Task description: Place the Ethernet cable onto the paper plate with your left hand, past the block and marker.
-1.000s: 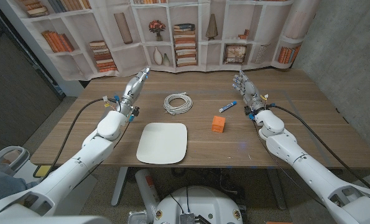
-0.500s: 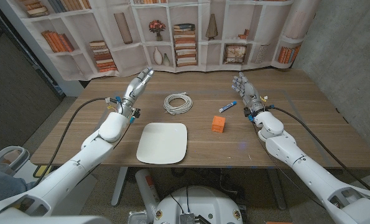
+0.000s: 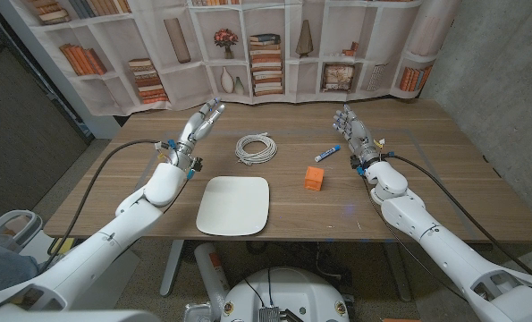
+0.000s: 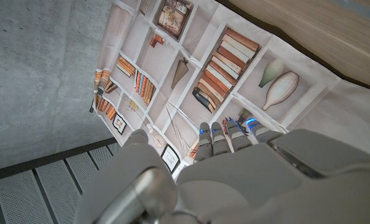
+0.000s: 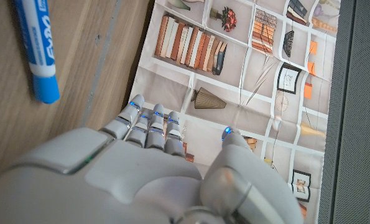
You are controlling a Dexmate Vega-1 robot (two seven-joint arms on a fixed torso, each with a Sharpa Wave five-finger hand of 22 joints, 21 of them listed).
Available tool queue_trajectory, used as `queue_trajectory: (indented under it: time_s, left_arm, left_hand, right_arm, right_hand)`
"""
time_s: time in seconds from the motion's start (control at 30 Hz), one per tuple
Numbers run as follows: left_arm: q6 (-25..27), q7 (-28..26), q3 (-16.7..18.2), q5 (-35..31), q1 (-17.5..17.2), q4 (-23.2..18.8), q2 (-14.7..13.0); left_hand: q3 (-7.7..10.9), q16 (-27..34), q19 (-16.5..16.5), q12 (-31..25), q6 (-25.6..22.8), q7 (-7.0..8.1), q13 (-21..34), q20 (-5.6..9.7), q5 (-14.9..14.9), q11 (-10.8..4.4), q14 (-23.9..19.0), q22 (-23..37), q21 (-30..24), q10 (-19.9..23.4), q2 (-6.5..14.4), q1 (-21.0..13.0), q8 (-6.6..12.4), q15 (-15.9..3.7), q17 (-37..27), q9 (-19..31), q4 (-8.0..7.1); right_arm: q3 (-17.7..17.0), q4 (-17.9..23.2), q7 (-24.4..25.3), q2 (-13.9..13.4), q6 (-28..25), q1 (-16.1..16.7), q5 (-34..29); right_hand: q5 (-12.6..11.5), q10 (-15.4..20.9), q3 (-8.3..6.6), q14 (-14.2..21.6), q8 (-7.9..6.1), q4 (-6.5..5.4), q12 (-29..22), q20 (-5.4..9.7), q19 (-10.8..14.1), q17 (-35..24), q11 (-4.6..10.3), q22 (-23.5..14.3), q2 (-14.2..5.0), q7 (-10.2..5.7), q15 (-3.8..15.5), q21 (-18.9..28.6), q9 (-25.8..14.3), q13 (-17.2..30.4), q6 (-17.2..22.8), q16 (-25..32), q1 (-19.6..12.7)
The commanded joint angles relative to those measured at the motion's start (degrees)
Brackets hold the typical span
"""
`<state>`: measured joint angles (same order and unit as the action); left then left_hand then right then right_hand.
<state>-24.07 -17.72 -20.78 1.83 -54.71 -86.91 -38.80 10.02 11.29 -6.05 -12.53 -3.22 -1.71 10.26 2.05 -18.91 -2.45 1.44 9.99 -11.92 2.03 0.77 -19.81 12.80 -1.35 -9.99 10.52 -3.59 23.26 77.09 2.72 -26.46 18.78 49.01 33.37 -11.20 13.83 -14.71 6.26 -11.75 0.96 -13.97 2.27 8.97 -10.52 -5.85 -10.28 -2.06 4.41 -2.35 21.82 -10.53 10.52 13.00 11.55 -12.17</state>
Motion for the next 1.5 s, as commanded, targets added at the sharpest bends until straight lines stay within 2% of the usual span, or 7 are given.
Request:
queue_trajectory:
  time_s: [0.03, 0.97, 1.27, 1.5]
  left_arm:
    - [3.53, -3.23, 0.26, -4.86, -1.41, -3.29, -1.39]
    - [13.24, -6.57, -1.08, -14.27, -2.12, -9.91, -4.94]
    - [14.75, -5.69, -1.90, -15.00, -1.69, -10.67, -5.53]
    - [17.79, -4.76, -2.96, -16.66, -1.26, -12.39, -5.99]
  left_hand:
    - [0.29, 0.15, 0.26, -0.26, -0.81, 0.12, 0.31, 1.90, -0.38, -0.27, -0.68, 0.07, -0.11, 0.83, -0.06, -1.29, 0.24, -0.29, -0.13, 0.19, 0.78]
    - [0.91, -0.01, 0.75, -0.16, -2.30, 0.57, 0.32, 0.55, -0.92, -0.92, -2.14, 0.06, 0.20, 2.38, -0.34, -4.95, 0.28, -0.85, -0.09, 0.20, 3.04]
    - [1.11, -0.14, 0.65, -0.07, -2.64, 0.60, 0.34, 0.35, -1.06, -1.04, -2.37, 0.07, 0.35, 2.75, -0.51, -6.30, 0.24, -0.95, -0.08, 0.22, 3.88]
    - [1.20, -0.21, 0.63, 0.03, -2.67, 0.52, 0.35, 0.06, -1.15, -0.93, -2.50, 0.08, 0.42, 2.86, -0.67, -7.13, 0.14, -0.93, -0.08, 0.23, 4.42]
  right_arm:
    - [0.09, -0.99, -0.81, 0.45, 0.33, -0.71, 0.39]
    - [0.50, -1.73, -1.02, 1.29, 0.97, -1.42, 0.12]
    - [0.48, -2.25, -1.02, 1.79, 1.49, -1.47, 0.27]
    - [0.40, -2.69, -1.31, 1.99, 1.97, -1.54, 0.44]
  right_hand:
    - [0.00, 0.33, -0.20, 0.64, 0.21, 0.18, 0.10, 0.73, 0.41, -0.32, 0.03, -0.07, -0.18, -0.23, 0.06, -0.14, -0.22, 0.15, 0.52, -0.13, -0.70]
    - [0.05, 0.58, -0.16, 0.69, 0.28, 0.40, 0.25, 0.76, 0.72, -0.35, 0.12, -0.09, -0.25, -0.29, 0.24, -0.61, -0.23, 0.15, 0.64, -0.24, -0.71]
    - [0.07, 0.63, -0.16, 0.73, 0.31, 0.47, 0.31, 0.75, 0.77, -0.35, 0.00, -0.10, -0.28, -0.27, 0.30, -0.77, -0.23, 0.16, 0.66, -0.26, -0.73]
    - [0.08, 0.63, -0.17, 0.87, 0.32, 0.56, 0.37, 0.74, 0.92, -0.33, 0.13, -0.10, -0.30, -0.29, 0.34, -0.85, -0.23, 0.16, 0.68, -0.25, -0.79]
